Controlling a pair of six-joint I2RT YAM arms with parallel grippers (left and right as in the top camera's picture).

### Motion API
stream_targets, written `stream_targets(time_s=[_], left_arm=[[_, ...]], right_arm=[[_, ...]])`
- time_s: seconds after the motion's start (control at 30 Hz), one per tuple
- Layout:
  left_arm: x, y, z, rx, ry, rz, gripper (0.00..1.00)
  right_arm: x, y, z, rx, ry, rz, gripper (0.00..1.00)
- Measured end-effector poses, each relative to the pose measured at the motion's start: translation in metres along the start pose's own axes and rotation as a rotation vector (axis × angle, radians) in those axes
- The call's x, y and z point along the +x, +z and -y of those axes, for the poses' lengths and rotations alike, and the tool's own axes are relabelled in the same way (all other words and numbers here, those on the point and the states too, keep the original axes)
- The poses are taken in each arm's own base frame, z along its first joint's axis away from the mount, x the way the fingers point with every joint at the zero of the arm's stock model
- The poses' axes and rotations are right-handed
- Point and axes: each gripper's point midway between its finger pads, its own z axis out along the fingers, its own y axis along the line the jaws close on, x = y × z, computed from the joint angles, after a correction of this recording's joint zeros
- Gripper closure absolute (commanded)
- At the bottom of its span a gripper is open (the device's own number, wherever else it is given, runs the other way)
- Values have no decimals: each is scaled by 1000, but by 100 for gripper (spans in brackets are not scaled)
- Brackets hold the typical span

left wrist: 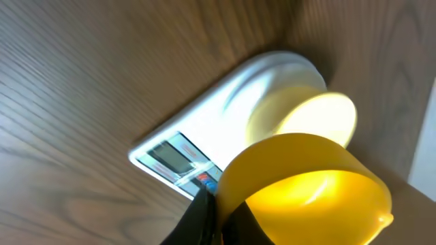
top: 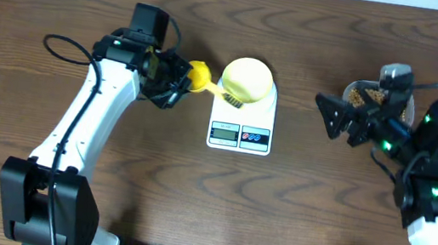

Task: Scoop item into bowl and weigh 50g on scale
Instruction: 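Bring the right gripper to the scoop handle above the scale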

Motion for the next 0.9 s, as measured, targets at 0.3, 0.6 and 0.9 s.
stream_targets(time_s=[0.3, 0.6, 0.9], left_arm=[[33, 10, 25, 56, -83, -47, 93], [56, 15, 32, 54, -240, -83, 93], [66, 18, 37, 60, -293, -101, 93]], right_arm=[[2, 29, -7, -141, 368, -37, 1], [33, 65, -26, -156, 555, -156, 13], [63, 90, -46, -143, 579, -240, 13]])
